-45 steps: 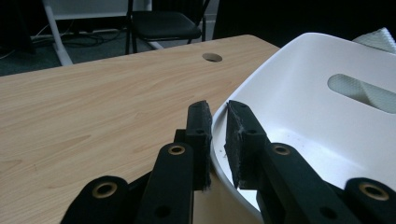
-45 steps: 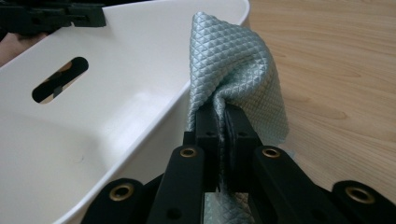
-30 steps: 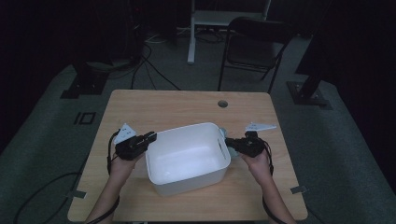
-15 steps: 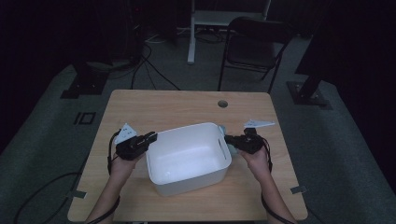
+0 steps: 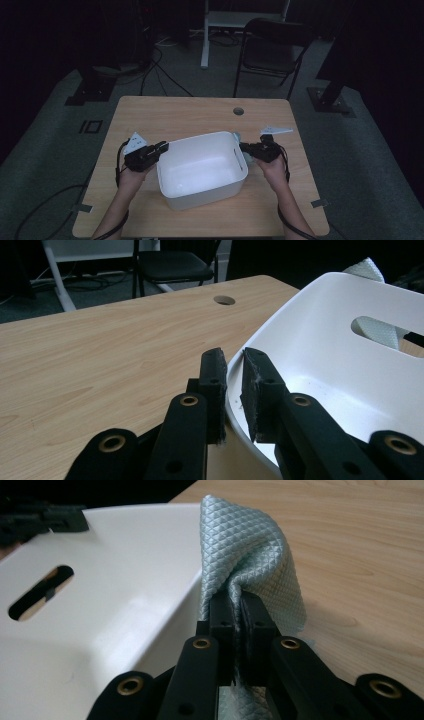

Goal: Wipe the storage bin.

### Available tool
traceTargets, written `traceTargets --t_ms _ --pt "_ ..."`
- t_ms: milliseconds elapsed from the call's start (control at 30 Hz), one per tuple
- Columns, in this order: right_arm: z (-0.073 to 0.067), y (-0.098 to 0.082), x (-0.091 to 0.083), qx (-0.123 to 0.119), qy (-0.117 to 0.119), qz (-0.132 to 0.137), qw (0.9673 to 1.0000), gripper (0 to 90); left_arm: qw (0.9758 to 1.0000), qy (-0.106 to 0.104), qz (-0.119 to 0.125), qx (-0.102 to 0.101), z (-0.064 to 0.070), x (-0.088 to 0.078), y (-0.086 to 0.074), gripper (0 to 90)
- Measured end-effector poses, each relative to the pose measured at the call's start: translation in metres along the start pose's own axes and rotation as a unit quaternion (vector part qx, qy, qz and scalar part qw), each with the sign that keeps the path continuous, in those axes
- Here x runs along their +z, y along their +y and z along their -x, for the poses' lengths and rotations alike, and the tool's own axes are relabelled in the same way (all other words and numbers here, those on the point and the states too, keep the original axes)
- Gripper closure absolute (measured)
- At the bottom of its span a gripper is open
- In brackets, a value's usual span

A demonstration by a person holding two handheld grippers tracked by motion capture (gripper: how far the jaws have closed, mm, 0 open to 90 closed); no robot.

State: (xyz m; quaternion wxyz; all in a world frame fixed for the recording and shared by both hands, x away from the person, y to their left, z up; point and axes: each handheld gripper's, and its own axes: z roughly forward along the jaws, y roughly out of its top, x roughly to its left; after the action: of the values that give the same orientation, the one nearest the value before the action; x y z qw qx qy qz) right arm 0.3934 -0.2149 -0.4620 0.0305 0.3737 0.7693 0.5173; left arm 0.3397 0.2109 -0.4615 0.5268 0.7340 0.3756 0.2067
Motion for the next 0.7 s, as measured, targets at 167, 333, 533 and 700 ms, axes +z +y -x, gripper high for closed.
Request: traceTargets --t_ms 167,333,533,700 --pt "0.001 0.005 0.0 0.004 0.003 0.014 0.9999 86.3 1.0 -0.001 0.0 0.0 0.0 0.0 0.0 80.5" --pt "0.004 0.001 0.008 0.007 -0.004 -0.002 1.0 86.3 1.0 0.0 0.001 -0.001 0.0 0.0 0.0 80.4" --pt "0.004 0.009 0.003 0.003 0.0 0.004 1.0 86.3 1.0 -0.001 -0.001 0.002 0.001 0.001 0.0 80.4" --pt "0.004 0.014 0.004 0.003 0.001 0.008 1.0 86.3 1.0 0.001 -0.001 0.002 0.001 0.001 0.0 80.5"
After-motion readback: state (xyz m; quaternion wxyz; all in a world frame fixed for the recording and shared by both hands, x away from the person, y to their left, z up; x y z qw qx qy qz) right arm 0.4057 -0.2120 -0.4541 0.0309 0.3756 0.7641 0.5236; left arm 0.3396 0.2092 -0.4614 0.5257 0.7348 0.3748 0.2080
